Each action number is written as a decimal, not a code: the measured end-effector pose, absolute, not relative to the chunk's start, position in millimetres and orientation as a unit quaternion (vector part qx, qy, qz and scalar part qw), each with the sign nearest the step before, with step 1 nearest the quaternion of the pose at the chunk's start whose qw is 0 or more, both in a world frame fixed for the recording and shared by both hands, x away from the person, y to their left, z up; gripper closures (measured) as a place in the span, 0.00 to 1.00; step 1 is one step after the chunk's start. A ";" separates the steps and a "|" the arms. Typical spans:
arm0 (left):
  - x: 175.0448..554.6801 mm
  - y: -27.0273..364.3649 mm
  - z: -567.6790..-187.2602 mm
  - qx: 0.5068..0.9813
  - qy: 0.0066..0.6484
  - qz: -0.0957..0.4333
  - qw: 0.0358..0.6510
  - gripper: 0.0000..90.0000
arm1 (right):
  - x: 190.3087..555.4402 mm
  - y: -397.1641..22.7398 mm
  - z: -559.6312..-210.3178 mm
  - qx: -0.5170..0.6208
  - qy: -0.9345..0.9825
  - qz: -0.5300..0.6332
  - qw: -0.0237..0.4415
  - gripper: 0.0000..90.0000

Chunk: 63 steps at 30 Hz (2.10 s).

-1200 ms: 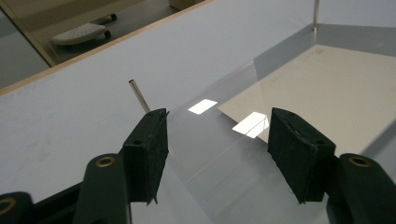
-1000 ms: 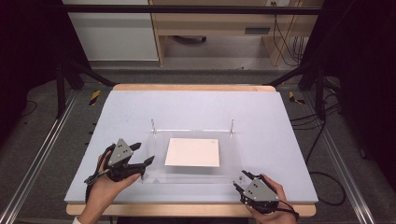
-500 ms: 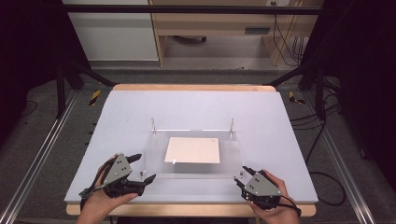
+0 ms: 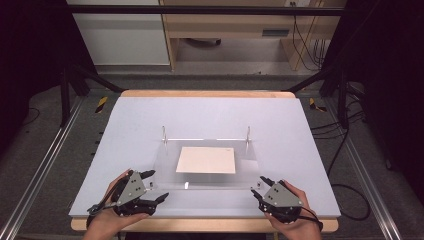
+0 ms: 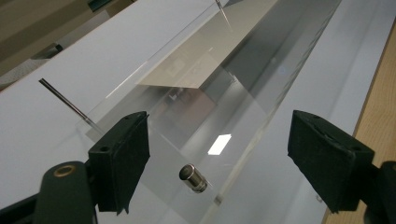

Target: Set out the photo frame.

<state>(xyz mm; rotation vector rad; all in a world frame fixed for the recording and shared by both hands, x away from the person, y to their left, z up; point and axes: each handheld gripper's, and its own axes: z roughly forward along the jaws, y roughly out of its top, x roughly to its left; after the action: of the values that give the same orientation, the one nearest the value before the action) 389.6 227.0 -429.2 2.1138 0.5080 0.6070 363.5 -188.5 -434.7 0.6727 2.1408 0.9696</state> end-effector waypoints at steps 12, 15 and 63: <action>389.8 217.4 -427.7 0.855 0.163 0.277 0.407 0.45 | 366.1 -188.5 -430.2 0.262 0.826 0.370 0.334 0.59; 388.8 215.2 -427.5 0.858 0.152 0.282 0.402 0.51 | 366.6 -188.7 -429.1 0.263 0.826 0.371 0.333 0.59; 428.8 200.2 -361.8 0.857 0.164 0.322 0.366 0.72 | 414.2 -186.9 -370.3 0.234 0.823 0.394 0.337 0.67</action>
<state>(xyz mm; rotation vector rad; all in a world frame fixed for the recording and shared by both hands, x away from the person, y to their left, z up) 428.8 200.2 -361.8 2.2035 0.4216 0.8289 414.2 -186.9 -370.3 0.6106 2.1438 1.0256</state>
